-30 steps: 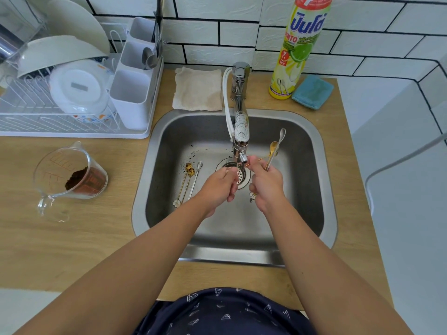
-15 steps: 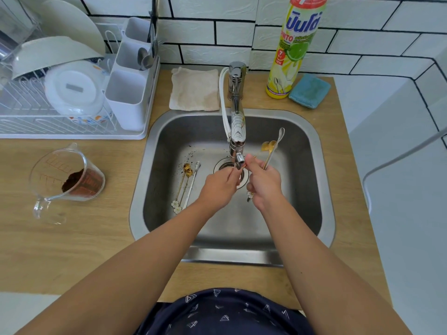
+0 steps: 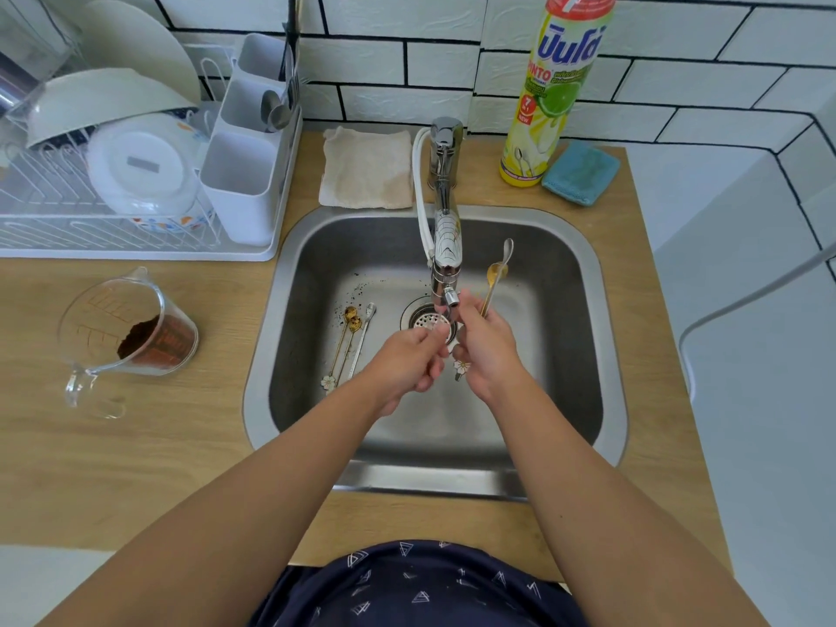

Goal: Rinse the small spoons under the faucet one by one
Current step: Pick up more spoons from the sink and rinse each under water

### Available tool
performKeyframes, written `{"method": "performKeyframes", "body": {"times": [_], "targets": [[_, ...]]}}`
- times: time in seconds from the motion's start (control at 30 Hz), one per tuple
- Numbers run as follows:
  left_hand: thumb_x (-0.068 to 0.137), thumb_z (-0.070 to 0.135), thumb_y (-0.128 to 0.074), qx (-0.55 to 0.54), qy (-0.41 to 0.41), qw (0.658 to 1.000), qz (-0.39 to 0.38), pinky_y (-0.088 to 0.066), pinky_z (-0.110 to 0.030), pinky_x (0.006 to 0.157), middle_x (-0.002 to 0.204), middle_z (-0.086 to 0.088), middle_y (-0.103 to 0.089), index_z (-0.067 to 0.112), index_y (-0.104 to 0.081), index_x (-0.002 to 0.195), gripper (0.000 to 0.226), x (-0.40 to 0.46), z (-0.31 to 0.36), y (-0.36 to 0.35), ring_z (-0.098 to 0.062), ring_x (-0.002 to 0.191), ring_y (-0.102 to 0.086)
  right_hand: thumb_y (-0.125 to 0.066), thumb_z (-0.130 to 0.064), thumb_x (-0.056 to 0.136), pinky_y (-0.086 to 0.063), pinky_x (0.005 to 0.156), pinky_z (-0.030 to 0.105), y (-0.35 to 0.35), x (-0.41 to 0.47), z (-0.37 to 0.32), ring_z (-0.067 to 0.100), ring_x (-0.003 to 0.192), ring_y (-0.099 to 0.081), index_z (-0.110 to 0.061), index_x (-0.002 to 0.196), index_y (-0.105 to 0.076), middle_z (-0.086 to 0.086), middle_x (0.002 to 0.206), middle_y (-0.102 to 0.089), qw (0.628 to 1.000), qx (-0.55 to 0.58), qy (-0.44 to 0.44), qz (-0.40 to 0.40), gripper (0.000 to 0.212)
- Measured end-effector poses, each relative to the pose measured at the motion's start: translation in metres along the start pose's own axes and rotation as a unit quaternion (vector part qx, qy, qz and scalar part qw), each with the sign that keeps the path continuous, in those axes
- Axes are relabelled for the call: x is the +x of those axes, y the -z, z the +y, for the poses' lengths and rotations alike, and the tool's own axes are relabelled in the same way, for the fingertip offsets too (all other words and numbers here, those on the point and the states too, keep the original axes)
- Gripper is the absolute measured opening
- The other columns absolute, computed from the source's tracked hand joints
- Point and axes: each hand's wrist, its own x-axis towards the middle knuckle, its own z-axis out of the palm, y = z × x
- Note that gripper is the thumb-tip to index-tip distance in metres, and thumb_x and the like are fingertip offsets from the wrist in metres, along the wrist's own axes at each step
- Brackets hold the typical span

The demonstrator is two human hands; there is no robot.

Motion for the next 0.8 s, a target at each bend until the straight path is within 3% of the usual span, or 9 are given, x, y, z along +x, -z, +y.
{"method": "performKeyframes", "body": {"times": [0.07, 0.17, 0.27, 0.37, 0.43, 0.47, 0.53, 0.63, 0.8], "targets": [[0.106, 0.042, -0.043, 0.003, 0.004, 0.999, -0.035, -0.026, -0.019, 0.038, 0.049, 0.005, -0.042, 0.015, -0.048, 0.078, 0.04, -0.004, -0.002, -0.01, -0.007, 0.039, -0.03, -0.056, -0.041, 0.105, -0.044, 0.049, 0.022, -0.002, 0.001, 0.002, 0.01, 0.065, -0.06, -0.022, 0.085, -0.073, 0.009, 0.102, -0.075, 1.0, 0.011, -0.021, -0.009, 0.032], [0.109, 0.038, -0.036, 0.028, -0.006, 0.998, -0.05, -0.022, -0.018, 0.039, 0.052, 0.007, -0.035, 0.017, -0.043, 0.076, 0.04, -0.007, -0.004, -0.017, -0.005, 0.041, -0.026, -0.053, -0.04, 0.106, -0.047, 0.059, 0.026, 0.0, 0.004, 0.003, 0.013, 0.067, -0.052, -0.021, 0.066, -0.075, -0.002, 0.074, -0.067, 0.997, 0.065, -0.029, -0.02, 0.05], [0.108, 0.038, -0.037, 0.095, -0.021, 0.993, -0.065, -0.026, -0.018, 0.042, 0.058, 0.007, -0.039, 0.019, -0.044, 0.074, 0.04, -0.005, -0.007, -0.015, -0.005, 0.045, -0.032, -0.048, -0.032, 0.109, -0.055, 0.064, 0.026, 0.004, 0.005, 0.005, 0.016, 0.077, -0.06, -0.011, 0.076, -0.062, 0.004, 0.086, -0.072, 0.993, 0.116, -0.014, -0.018, 0.041], [0.101, 0.054, -0.045, 0.155, -0.005, 0.986, -0.069, -0.033, -0.017, 0.044, 0.053, 0.013, -0.048, 0.019, -0.053, 0.07, 0.048, -0.002, -0.009, 0.001, -0.005, 0.049, -0.041, -0.042, -0.024, 0.111, -0.051, 0.053, 0.019, 0.009, 0.007, 0.006, 0.007, 0.056, -0.059, -0.009, 0.084, -0.056, 0.009, 0.093, -0.07, 0.987, 0.163, -0.003, -0.011, 0.034], [0.097, 0.063, -0.044, 0.184, 0.017, 0.983, -0.01, -0.038, -0.02, 0.05, 0.059, 0.014, -0.057, 0.019, -0.058, 0.072, 0.053, 0.006, -0.013, 0.021, -0.007, 0.058, -0.05, -0.041, -0.018, 0.112, -0.04, 0.045, 0.016, 0.013, 0.009, 0.005, 0.003, 0.046, -0.048, -0.006, 0.09, -0.058, 0.007, 0.097, -0.072, 0.979, 0.203, -0.01, -0.013, 0.03], [0.098, 0.062, -0.042, 0.237, 0.012, 0.971, 0.038, -0.04, -0.024, 0.056, 0.069, 0.009, -0.062, 0.019, -0.059, 0.077, 0.051, 0.012, -0.018, 0.033, -0.011, 0.067, -0.055, -0.041, -0.017, 0.111, -0.036, 0.043, 0.016, 0.015, 0.01, 0.006, 0.002, 0.044, -0.042, -0.003, 0.094, -0.06, 0.006, 0.099, -0.073, 0.976, 0.217, -0.016, -0.019, 0.029], [0.102, 0.05, -0.044, 0.399, 0.004, 0.907, 0.132, -0.043, -0.032, 0.068, 0.095, -0.004, -0.067, 0.017, -0.059, 0.096, 0.037, 0.026, -0.032, 0.058, -0.021, 0.085, -0.057, -0.042, -0.017, 0.111, -0.031, 0.042, 0.015, 0.02, 0.012, 0.007, 0.003, 0.041, -0.035, -0.003, 0.104, -0.064, 0.004, 0.103, -0.075, 0.971, 0.233, -0.035, -0.038, 0.027], [0.102, 0.03, -0.05, 0.507, 0.034, 0.846, 0.162, -0.047, -0.039, 0.082, 0.125, -0.015, -0.055, 0.008, -0.048, 0.129, 0.034, 0.042, -0.051, 0.079, -0.027, 0.099, -0.055, -0.046, -0.029, 0.108, -0.027, 0.04, 0.016, 0.021, 0.012, 0.009, 0.003, 0.037, -0.031, -0.009, 0.107, -0.063, 0.002, 0.098, -0.079, 0.957, 0.268, -0.071, -0.082, 0.026], [0.103, 0.02, -0.05, 0.574, 0.014, 0.797, 0.187, -0.05, -0.039, 0.076, 0.127, -0.018, -0.053, 0.005, -0.045, 0.132, 0.034, 0.052, -0.07, 0.081, -0.031, 0.104, -0.058, -0.047, -0.042, 0.106, -0.021, 0.037, 0.017, 0.022, 0.013, 0.013, 0.003, 0.031, -0.027, -0.012, 0.099, -0.067, 0.002, 0.087, -0.078, 0.951, 0.274, -0.097, -0.107, 0.036]]}}
